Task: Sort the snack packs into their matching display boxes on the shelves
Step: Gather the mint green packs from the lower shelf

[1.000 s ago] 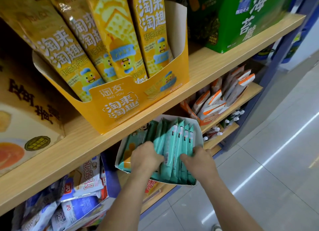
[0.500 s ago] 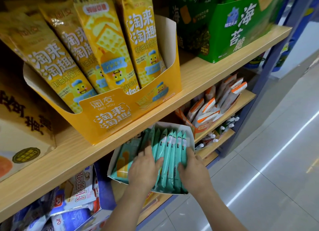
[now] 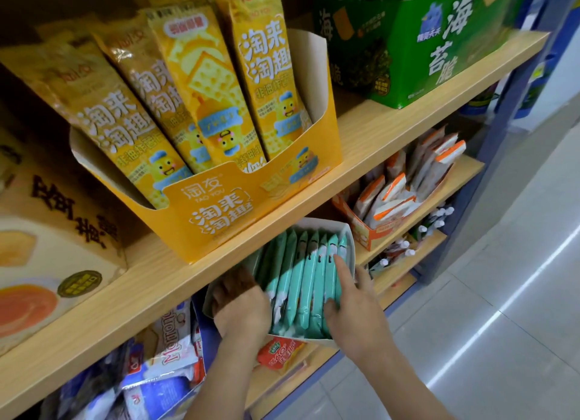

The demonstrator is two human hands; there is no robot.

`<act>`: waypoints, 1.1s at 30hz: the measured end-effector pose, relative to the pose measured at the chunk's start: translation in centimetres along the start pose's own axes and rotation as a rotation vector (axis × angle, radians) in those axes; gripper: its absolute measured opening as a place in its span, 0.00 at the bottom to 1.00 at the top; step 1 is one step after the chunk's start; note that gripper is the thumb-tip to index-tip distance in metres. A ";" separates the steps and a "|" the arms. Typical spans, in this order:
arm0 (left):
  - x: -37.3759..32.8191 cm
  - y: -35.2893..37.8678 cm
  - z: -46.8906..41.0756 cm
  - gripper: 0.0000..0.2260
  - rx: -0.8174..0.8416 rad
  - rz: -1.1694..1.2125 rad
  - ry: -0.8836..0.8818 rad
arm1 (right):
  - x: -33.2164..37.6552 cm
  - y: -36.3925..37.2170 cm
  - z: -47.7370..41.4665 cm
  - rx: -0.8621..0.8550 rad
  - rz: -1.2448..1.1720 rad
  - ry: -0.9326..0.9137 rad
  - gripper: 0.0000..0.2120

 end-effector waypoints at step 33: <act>1.9 -1.8 -1.6 0.21 0.219 0.038 0.072 | 3.9 0.0 0.2 0.050 0.263 -0.003 0.23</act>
Point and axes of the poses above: each hand's wrist, its own z-axis away from the middle knuckle, its own y-axis out of the palm, x = y × z, the point moved 1 cm from there along -z, towards the middle knuckle, and after that the axes turned 13 degrees about -z, right-handed, at the moved point
